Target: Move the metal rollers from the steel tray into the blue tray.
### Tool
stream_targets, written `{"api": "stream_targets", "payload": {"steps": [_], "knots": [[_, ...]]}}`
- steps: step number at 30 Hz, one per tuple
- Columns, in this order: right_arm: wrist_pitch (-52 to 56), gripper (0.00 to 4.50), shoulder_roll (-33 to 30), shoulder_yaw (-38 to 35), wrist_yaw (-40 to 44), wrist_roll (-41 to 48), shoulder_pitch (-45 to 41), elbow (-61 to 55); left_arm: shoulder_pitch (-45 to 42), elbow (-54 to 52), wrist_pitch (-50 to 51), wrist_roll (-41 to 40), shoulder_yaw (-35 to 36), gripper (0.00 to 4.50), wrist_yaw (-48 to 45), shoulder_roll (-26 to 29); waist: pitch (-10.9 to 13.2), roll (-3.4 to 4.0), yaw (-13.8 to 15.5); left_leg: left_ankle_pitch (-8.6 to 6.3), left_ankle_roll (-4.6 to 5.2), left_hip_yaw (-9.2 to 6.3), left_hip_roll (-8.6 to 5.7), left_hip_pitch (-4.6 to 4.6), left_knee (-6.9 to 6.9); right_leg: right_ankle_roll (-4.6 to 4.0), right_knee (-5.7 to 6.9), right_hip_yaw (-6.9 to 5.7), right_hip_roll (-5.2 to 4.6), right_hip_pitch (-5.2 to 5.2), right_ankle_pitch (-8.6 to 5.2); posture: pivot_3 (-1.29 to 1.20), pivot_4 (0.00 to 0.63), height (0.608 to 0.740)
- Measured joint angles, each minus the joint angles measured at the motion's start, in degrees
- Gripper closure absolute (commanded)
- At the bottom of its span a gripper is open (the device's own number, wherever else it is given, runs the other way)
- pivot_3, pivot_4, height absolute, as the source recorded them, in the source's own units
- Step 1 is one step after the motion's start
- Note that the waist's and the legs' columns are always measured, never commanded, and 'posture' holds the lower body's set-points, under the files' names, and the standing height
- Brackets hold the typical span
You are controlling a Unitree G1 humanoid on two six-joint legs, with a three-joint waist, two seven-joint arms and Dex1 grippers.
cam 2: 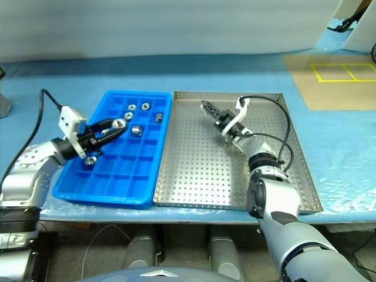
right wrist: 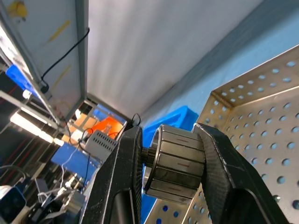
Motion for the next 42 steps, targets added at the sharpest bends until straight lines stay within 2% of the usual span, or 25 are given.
{"api": "stream_targets", "payload": {"steps": [11, 21, 24, 29, 35, 42], "knots": [[1.51, 3.23, 0.48, 2.77, 4.12, -2.82, 1.42, -0.74, 12.55, -8.49, 4.79, -1.84, 3.8, 2.81, 0.2, 2.3, 0.01, -0.01, 1.49, 0.0, 0.0, 0.0, 0.01, 0.0, -0.06, -0.01, -0.06, -0.06, -0.04, 0.02, -0.01, -0.04, 0.15, 0.74], [1.47, 3.23, 0.41, 4.24, 4.75, -4.22, 2.66, -0.84, 15.35, -10.89, 7.72, -2.24, 3.83, 2.81, -0.25, 4.5, 0.0, -0.01, 1.55, 0.01, 0.01, 0.0, -0.07, 0.0, -0.06, 0.0, -0.02, -0.15, -0.24, 0.05, -0.02, -0.05, 0.15, 0.74], [1.42, 3.23, 0.33, 4.23, 4.74, -4.27, 2.68, -0.98, 13.11, -8.68, 7.74, -2.06, 2.68, 1.8, -1.12, 4.5, 0.0, -0.01, 1.57, 0.02, 0.01, 0.0, -0.06, 0.02, -0.09, 0.0, 0.0, -0.18, -0.24, 0.06, -0.02, -0.05, 0.15, 0.74], [1.4, 3.23, -0.1, 4.17, 4.7, -4.27, 3.12, -1.83, 9.45, 2.47, 1.94, 0.98, -0.4, 0.11, -3.96, 2.97, -0.02, -0.04, 1.52, 0.07, 0.06, 0.0, -0.09, 0.04, -0.07, 0.0, 0.01, -0.18, -0.27, 0.12, -0.02, -0.06, 0.15, 0.74], [1.41, 3.23, -0.15, 4.18, 4.69, -4.26, 3.57, -2.02, 8.97, 6.72, -6.16, 3.17, -0.04, 0.05, -4.66, 2.92, -0.02, -0.04, 1.02, 0.14, -0.02, -0.01, -0.06, 0.18, -0.09, 0.0, 0.23, -0.17, -0.24, 0.09, -0.02, -0.06, 0.15, 0.74], [1.43, 3.23, -0.01, 4.22, 4.7, -4.27, 3.6, -2.04, 7.07, 6.2, -4.12, 1.05, 6.91, 0.05, 1.8, 2.81, -0.02, -0.04, 1.46, 0.18, -0.04, 0.0, -0.09, 0.17, -0.07, -0.01, 0.26, -0.22, -0.33, 0.13, -0.02, -0.05, 0.15, 0.74]]}}
